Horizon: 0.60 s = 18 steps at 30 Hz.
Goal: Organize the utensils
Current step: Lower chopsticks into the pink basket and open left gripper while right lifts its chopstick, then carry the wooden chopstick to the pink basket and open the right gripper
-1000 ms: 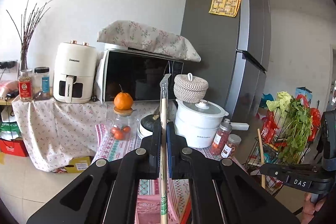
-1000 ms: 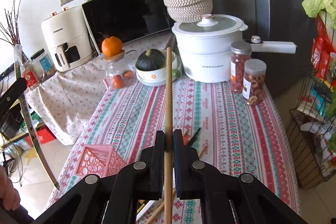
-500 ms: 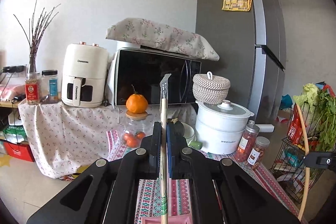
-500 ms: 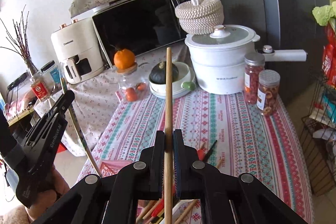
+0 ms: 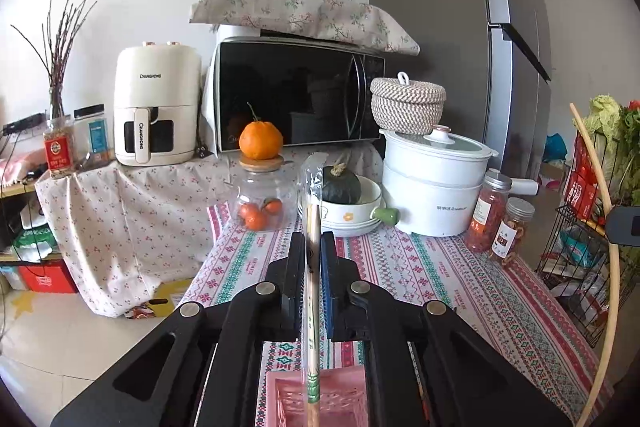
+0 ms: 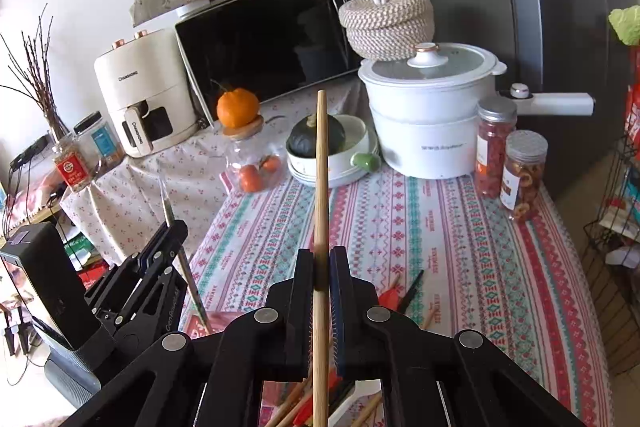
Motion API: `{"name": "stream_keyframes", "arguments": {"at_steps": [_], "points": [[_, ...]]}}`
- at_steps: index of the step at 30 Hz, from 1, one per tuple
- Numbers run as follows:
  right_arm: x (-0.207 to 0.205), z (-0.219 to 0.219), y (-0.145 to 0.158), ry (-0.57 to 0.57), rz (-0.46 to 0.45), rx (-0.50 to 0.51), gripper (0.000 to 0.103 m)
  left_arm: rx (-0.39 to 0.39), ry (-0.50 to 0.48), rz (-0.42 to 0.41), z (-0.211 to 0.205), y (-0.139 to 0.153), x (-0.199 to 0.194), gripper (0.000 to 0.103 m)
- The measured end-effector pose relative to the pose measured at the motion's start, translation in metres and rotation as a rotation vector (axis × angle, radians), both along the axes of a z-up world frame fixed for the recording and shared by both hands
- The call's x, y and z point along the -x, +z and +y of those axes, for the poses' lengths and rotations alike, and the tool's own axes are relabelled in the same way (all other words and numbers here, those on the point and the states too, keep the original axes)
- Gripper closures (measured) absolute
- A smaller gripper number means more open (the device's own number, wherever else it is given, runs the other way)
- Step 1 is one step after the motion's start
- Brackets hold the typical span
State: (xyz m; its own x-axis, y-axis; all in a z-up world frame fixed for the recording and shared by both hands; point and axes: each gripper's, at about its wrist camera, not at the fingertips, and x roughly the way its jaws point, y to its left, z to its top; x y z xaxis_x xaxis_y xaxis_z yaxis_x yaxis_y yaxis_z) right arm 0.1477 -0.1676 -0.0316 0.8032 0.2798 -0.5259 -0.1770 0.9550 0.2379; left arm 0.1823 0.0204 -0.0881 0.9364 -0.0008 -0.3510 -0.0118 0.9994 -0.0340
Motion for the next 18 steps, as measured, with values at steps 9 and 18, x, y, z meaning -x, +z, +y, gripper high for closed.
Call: {"name": "stream_keyframes", "arguments": {"at_steps": [9,18], "points": [[0.0,0.004,0.003,0.008,-0.018,-0.009,0.097,0.054,-0.025,0.151,0.017,0.01,0.017,0.044],[-0.002,0.02,0.009,0.031,-0.06,-0.031,0.097,0.105,0.018,0.376,0.052,0.021,0.036,0.037]]}}
